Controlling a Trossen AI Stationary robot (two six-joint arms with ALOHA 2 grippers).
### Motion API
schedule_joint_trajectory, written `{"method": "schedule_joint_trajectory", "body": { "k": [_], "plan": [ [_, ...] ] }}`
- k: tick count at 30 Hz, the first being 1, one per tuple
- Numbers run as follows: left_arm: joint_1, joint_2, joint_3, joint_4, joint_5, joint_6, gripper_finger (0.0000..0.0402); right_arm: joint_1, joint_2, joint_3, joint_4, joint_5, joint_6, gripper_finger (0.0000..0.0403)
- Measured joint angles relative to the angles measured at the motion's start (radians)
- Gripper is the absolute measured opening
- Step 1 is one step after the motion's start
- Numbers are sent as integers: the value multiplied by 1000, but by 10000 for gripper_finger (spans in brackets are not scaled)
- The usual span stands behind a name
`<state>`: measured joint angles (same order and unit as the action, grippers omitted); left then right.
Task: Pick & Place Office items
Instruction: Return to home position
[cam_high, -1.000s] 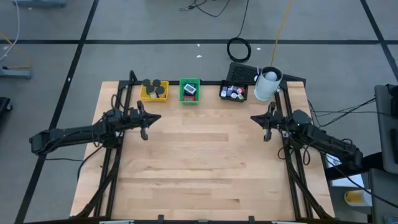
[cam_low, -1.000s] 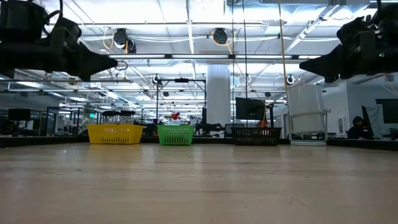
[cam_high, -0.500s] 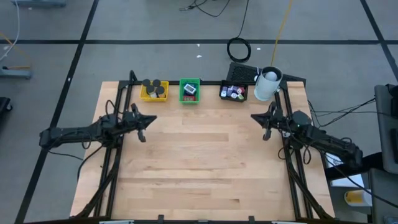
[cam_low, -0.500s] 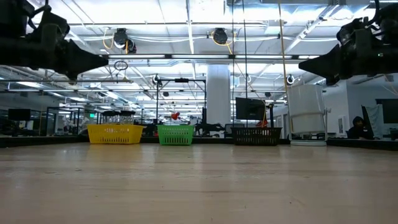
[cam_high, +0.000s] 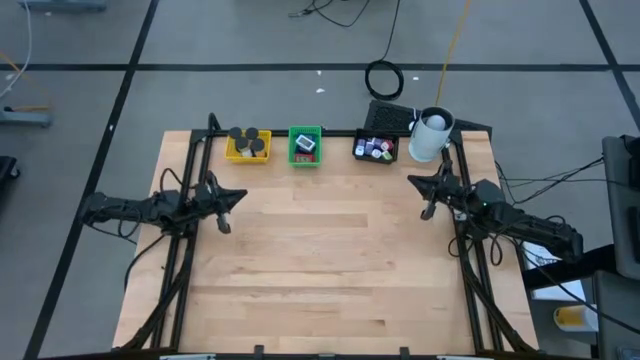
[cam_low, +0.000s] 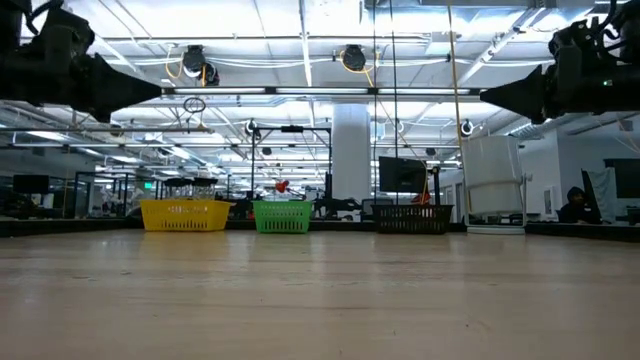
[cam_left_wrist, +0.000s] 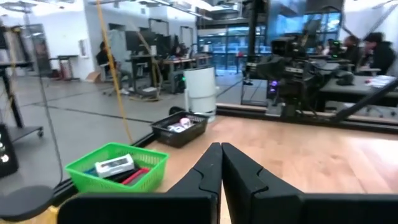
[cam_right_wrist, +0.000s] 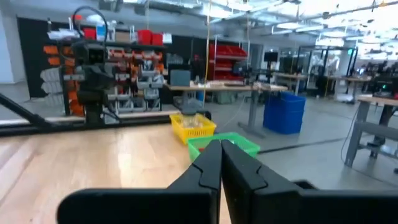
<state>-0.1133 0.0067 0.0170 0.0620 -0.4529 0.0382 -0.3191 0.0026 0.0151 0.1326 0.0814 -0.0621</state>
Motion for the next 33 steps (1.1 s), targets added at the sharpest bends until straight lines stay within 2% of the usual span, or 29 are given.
{"method": "schedule_joint_trajectory", "body": {
  "k": [7, 12, 33],
  "plan": [
    [-33, -1, 0, 1, -3, 74, 15, 0, 0, 0, -3, 0, 30, 0],
    [-32, 0, -2, 19, -3, 24, 16, 0, 5, 0, -64, -2, 99, 0],
    [-32, 0, -2, 22, -3, 9, 17, 0, 10, 0, -69, -4, 103, 0]
  ]
}}
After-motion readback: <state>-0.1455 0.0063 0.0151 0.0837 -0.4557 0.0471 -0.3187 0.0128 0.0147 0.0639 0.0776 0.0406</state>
